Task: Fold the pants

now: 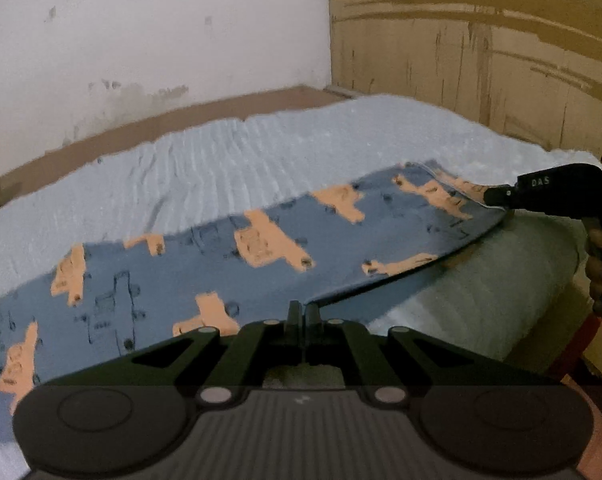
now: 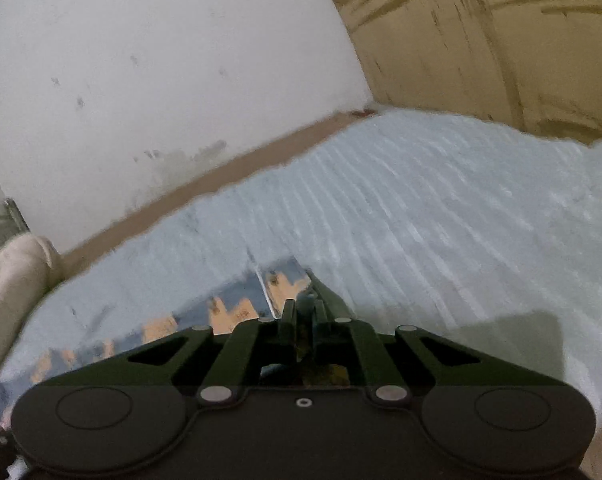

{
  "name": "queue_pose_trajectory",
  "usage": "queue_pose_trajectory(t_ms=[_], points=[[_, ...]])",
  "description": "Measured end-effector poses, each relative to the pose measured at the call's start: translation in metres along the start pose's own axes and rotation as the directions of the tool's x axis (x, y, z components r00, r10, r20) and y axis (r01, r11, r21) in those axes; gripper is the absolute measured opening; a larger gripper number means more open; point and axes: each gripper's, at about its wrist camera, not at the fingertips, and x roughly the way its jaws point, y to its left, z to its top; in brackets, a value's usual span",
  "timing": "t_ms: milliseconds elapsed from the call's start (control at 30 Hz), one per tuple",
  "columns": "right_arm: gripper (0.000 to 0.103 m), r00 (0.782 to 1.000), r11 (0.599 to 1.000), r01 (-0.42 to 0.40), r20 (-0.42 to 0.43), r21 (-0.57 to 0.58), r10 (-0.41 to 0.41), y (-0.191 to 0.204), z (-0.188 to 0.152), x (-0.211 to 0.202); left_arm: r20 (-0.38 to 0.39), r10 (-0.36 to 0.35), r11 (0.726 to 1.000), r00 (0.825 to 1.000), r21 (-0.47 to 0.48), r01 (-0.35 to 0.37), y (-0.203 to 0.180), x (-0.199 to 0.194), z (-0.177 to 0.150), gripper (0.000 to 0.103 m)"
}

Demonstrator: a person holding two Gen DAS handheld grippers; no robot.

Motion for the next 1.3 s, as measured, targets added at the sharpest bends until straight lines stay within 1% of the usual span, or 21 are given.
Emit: queue_pose_trajectory(t_ms=[67,200,300,367,400,433,467,500,533,567,633,733,867,967,1000,1033,1067,1133,1167,1200,1300], points=[[0.006,1.0,1.0,0.011,-0.02,0.013,-0.011,-0.005,-0.01,0.003,-0.007,-0.002,1.0,1.0,-0.008,0.002,0.001,0.001,-0.002,0.0],[0.006,1.0,1.0,0.02,0.001,-0.009,-0.02,-0.001,-0.014,-0.002,-0.009,-0.003,1.0,1.0,-0.008,0.003,0.001,0.002,-0.002,0.0],[0.006,1.0,0.999,0.027,-0.009,-0.022,-0.027,-0.002,-0.015,-0.001,-0.015,-0.016,1.0,1.0,-0.023,0.015,0.003,0.003,-0.005,0.004],[0.009,0.999,0.999,0.031,-0.011,-0.033,-0.032,0.0,-0.016,-0.002,-0.014,-0.023,0.999,1.0,-0.036,0.023,0.005,0.002,-0.005,0.013],[0.013,0.999,0.999,0.032,-0.012,-0.042,-0.032,0.0,-0.015,-0.004,-0.014,-0.032,0.999,0.999,-0.044,0.031,0.006,0.001,-0.005,0.034],[0.02,1.0,0.999,0.026,-0.011,-0.046,-0.026,0.001,-0.015,-0.006,-0.009,-0.041,0.998,0.999,-0.058,0.04,0.007,-0.001,-0.005,0.059],[0.026,1.0,0.999,0.019,-0.007,-0.049,-0.02,0.001,-0.015,-0.008,0.004,-0.044,0.996,0.999,-0.073,0.044,0.009,-0.003,-0.005,0.067],[0.041,1.0,0.998,0.013,-0.004,-0.055,-0.013,0.001,-0.016,-0.011,0.018,-0.043,0.996,0.999,-0.084,0.045,0.01,-0.006,-0.005,0.072],[0.06,1.0,0.998,0.009,-0.001,-0.06,-0.009,0.0,-0.017,-0.015,0.033,-0.043,0.995,0.999,-0.093,0.046,0.011,-0.009,-0.005,0.073],[0.066,1.0,0.998,0.009,-0.003,-0.061,-0.009,0.0,-0.018,-0.018,0.04,-0.04,0.994,0.998,-0.103,0.044,0.013,-0.012,-0.005,0.075],[0.066,1.0,0.998,-0.012,-0.014,-0.054,0.011,-0.002,-0.019,-0.022,0.053,-0.015,0.991,0.998,-0.136,0.022,0.018,-0.016,-0.005,0.088],[0.067,0.999,0.999,-0.035,-0.035,-0.036,0.034,-0.006,-0.021,-0.022,0.054,0.038,0.98,0.998,-0.196,-0.027,0.03,-0.02,-0.009,0.09],[0.067,0.995,0.996,-0.07,-0.071,0.064,0.075,-0.014,-0.018,-0.01,0.007,0.113,0.96,0.994,-0.258,-0.107,0.049,-0.016,-0.014,0.09],[0.065,0.994,0.984,-0.083,-0.063,0.157,0.094,-0.017,-0.015,-0.005,-0.029,0.136,0.945,0.99,-0.297,-0.139,0.06,-0.014,-0.019,0.09],[0.058,0.994,0.978,-0.088,-0.048,0.191,0.099,-0.018,-0.015,-0.005,-0.033,0.14,0.942,0.99,-0.303,-0.144,0.062,-0.014,-0.021,0.09],[0.047,0.994,0.967,-0.095,-0.029,0.235,0.105,-0.021,-0.016,-0.006,-0.034,0.145,0.941,0.989,-0.304,-0.149,0.064,-0.015,-0.022,0.09],[0.042,0.994,0.953,-0.104,-0.013,0.285,0.113,-0.025,-0.016,-0.006,-0.034,0.149,0.941,0.988,-0.303,-0.152,0.064,-0.015,-0.023,0.09],[0.018,0.994,0.925,-0.1,0.002,0.366,0.106,-0.032,-0.016,-0.005,-0.031,0.151,0.939,0.988,-0.307,-0.153,0.066,-0.018,-0.023,0.09],[0.018,0.995,0.915,-0.097,0.007,0.392,0.102,-0.035,-0.016,-0.005,-0.027,0.15,0.939,0.988,-0.31,-0.151,0.067,-0.022,-0.024,0.09],[0.016,0.994,0.911,-0.102,0.013,0.399,0.106,-0.036,-0.016,-0.006,-0.024,0.151,0.938,0.988,-0.312,-0.151,0.067,-0.023,-0.023,0.09],[0.012,0.993,0.929,-0.114,0.058,0.352,0.1,-0.032,-0.009,-0.016,-0.011,0.156,0.936,0.988,-0.316,-0.152,0.069,-0.028,-0.022,0.091]])
